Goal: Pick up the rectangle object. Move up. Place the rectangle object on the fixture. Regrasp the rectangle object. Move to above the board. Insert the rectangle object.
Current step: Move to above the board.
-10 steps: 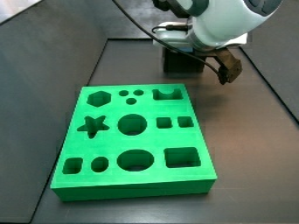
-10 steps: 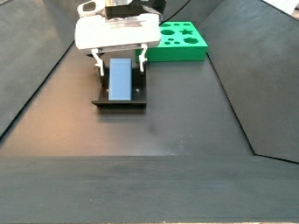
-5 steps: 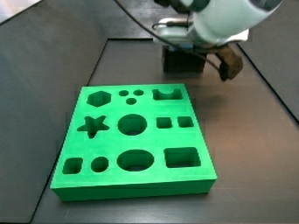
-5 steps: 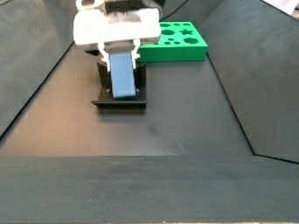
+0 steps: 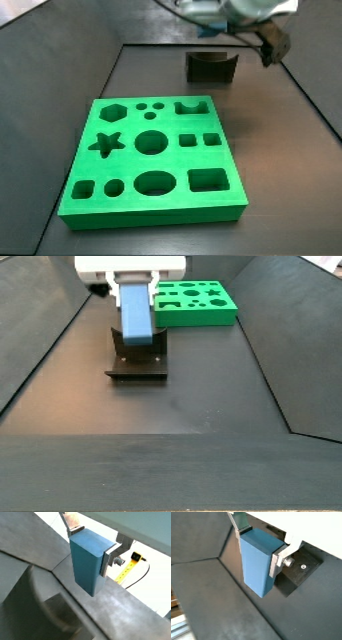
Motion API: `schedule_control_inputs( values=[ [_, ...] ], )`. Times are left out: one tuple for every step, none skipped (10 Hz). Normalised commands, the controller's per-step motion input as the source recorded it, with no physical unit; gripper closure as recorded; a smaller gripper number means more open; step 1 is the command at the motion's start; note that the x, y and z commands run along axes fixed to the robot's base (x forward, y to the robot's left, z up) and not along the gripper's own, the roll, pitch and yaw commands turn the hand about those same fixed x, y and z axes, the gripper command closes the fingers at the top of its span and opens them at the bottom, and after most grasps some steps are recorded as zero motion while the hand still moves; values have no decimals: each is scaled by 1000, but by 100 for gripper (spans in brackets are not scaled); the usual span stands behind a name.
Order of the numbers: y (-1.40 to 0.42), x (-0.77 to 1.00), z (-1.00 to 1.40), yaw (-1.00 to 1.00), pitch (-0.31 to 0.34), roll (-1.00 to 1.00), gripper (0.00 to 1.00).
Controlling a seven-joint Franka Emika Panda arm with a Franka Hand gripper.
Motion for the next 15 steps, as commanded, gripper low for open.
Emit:
schedule_control_inputs(
  values=[
    [27,-68,1000,-126,-129,-21,100],
    [28,-70,1000,-154,-89,-46,100],
    [30,-75,1000,-169,-40,-75,100],
    [30,-80,1000,-166,-7,-93,100],
    [31,-84,1000,-149,20,-104,100],
    [33,-91,1000,-129,44,-113,100],
    [31,-100,1000,-95,62,-115,100],
    [32,-104,1000,-71,68,-111,100],
    [27,-94,842,-46,69,-104,100],
    [17,-77,667,-25,70,-99,100],
    [9,-56,426,-3,71,-85,100],
    [5,-42,245,12,74,-76,100],
    [-1000,-447,181,-109,4,-1000,100],
    [-1000,-446,189,-106,-3,-1000,100],
    [-1000,-472,204,-105,-5,-1000,100]
  ],
)
